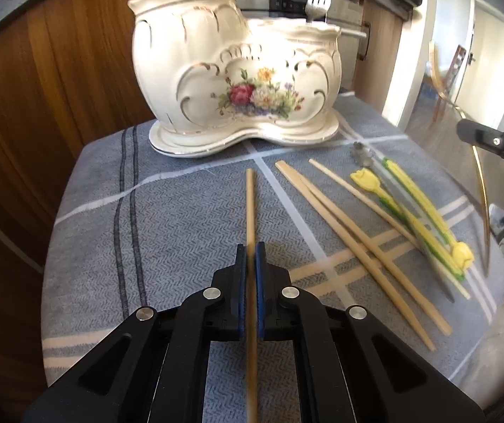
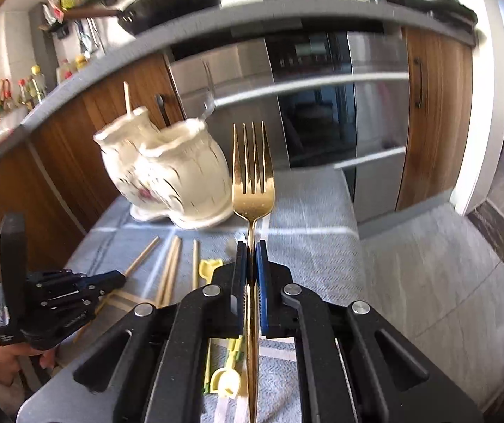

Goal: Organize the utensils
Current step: 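Grasp another wooden chopstick with the left tool while the right tool grasps the gold fork, then lower the chopstick into the holder with the left tool while the right tool lowers the gold fork in, then open both tools and withdraw them from the holder, then grasp a wooden chopstick with the left tool while the right tool grasps the yellow utensil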

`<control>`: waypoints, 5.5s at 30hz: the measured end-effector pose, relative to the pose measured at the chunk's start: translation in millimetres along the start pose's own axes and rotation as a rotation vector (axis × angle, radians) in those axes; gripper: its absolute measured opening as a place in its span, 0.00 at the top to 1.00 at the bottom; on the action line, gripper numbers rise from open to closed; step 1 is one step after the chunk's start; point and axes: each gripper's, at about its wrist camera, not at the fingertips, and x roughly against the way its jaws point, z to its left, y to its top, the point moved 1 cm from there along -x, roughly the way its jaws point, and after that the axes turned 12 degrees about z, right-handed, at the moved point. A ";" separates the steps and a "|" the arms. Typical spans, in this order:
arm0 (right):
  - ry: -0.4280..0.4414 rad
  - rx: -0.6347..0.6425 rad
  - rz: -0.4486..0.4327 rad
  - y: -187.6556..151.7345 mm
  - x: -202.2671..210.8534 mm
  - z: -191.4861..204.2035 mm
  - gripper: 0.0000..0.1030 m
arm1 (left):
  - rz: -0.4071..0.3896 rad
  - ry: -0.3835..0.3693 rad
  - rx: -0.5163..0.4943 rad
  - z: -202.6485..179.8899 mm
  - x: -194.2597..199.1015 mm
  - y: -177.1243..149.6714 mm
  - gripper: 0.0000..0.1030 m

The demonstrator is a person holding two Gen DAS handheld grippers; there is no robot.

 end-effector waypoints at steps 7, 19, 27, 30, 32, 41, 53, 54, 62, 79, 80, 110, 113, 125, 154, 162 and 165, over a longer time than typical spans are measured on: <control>-0.015 0.099 -0.134 -8.6 34.8 21.2 0.95 | -0.063 -0.002 -0.004 7.1 19.8 -6.6 0.95; -0.026 0.150 -0.294 6.9 77.4 47.0 0.95 | -0.345 -0.046 0.008 14.7 86.9 3.6 0.95; 0.059 0.127 -0.333 64.8 83.2 57.3 0.95 | -0.581 -0.134 0.067 46.1 132.8 60.6 0.95; 0.093 0.106 -0.358 93.5 81.9 60.6 0.95 | -0.634 -0.182 0.093 61.0 135.1 92.8 0.95; 0.109 0.100 -0.374 110.1 79.4 63.7 0.95 | -0.666 -0.239 0.113 70.5 132.7 113.2 0.95; 0.141 0.032 -0.351 160.3 38.0 68.4 0.95 | -0.679 -0.266 0.178 88.4 95.6 180.2 0.95; 0.121 -0.066 -0.256 160.4 -22.1 50.8 0.95 | -0.738 -0.179 0.229 85.4 67.5 181.4 0.95; 0.116 -0.060 -0.244 158.9 -25.5 51.4 0.95 | -0.734 -0.163 0.217 84.3 66.6 178.1 0.95; 0.092 -0.059 -0.173 142.8 -47.2 48.0 0.95 | -0.680 -0.110 0.184 88.0 71.0 139.8 0.95; 0.043 -0.087 -0.123 134.5 -59.2 39.7 0.93 | -0.556 -0.051 0.193 91.4 72.2 123.6 0.67; 0.041 -0.087 -0.122 134.6 -59.2 40.0 0.93 | -0.558 -0.047 0.191 91.2 73.9 123.8 0.66; -0.198 0.008 -0.053 51.9 4.0 2.3 0.06 | -0.410 0.072 0.208 75.2 102.4 63.5 0.05; -0.272 0.023 -0.038 31.3 4.0 -5.6 0.06 | -0.371 0.067 0.198 65.7 92.5 53.3 0.05; -0.248 0.085 0.106 -23.6 -17.3 -15.5 0.06 | -0.146 -0.048 0.080 -0.8 27.4 23.5 0.05; -0.068 0.112 0.275 -19.7 -43.3 9.3 0.50 | 0.028 -0.023 -0.107 -48.0 -14.5 17.2 0.73; -0.101 0.169 0.310 -25.1 -56.9 22.0 0.86 | 0.059 -0.053 -0.115 -32.2 -10.4 15.0 0.92; -0.131 0.191 0.313 -26.4 -54.6 20.6 0.88 | 0.071 -0.031 -0.112 -21.2 -7.5 13.1 0.92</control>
